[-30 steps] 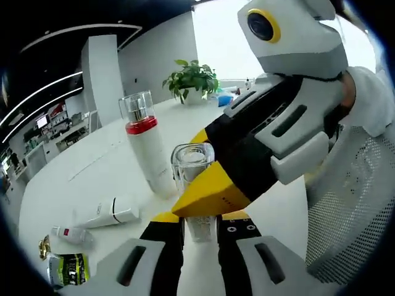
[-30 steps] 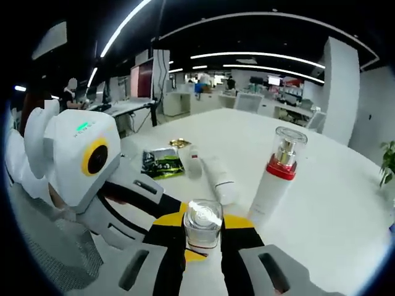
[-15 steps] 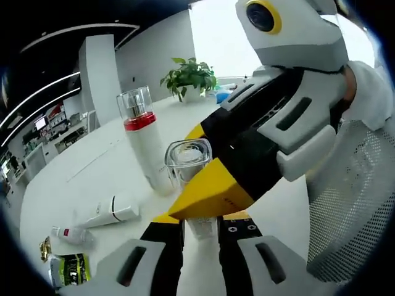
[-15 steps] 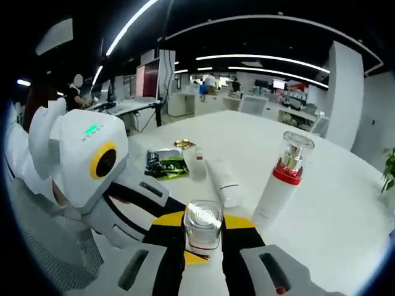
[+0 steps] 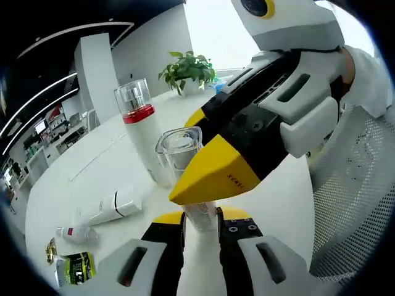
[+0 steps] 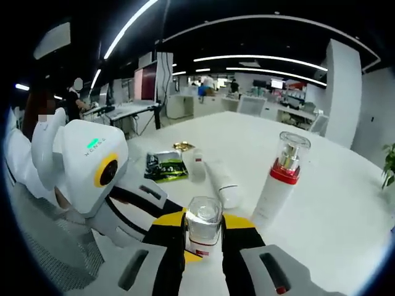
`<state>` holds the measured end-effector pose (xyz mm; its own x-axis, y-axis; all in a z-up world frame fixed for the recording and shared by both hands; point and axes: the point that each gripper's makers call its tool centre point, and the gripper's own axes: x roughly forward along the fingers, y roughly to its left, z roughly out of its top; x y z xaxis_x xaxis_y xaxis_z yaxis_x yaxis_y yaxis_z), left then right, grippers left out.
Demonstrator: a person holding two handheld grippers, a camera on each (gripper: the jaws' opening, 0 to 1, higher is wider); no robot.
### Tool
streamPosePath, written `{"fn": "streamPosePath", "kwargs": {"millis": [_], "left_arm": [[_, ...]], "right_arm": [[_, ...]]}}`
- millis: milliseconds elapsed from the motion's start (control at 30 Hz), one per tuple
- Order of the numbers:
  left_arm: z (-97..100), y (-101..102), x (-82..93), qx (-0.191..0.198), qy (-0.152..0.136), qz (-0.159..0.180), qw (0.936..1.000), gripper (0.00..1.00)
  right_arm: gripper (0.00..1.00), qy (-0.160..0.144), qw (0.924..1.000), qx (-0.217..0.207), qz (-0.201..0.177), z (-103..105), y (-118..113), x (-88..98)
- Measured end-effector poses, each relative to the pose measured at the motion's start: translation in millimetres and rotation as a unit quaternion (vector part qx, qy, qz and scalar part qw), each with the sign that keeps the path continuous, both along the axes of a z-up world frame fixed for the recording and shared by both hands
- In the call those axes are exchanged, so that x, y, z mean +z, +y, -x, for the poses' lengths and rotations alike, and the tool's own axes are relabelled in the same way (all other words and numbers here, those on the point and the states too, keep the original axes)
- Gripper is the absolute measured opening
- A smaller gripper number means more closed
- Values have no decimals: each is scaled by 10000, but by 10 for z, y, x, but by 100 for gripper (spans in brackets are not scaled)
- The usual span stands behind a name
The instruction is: Arrange the skincare products in the storage area until every visible bottle or jar stands upright without overlapping.
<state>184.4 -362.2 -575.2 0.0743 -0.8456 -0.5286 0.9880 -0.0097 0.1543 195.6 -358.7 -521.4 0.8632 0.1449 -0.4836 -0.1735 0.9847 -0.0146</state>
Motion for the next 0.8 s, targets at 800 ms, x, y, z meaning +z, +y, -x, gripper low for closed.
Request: {"fn": "streamPosePath", "kwargs": {"millis": [800], "left_arm": [[-176,160,-77,393,-16,-371,9985,19]], "right_arm": [[17,66,9998,131,-99,133,67,-4]]}}
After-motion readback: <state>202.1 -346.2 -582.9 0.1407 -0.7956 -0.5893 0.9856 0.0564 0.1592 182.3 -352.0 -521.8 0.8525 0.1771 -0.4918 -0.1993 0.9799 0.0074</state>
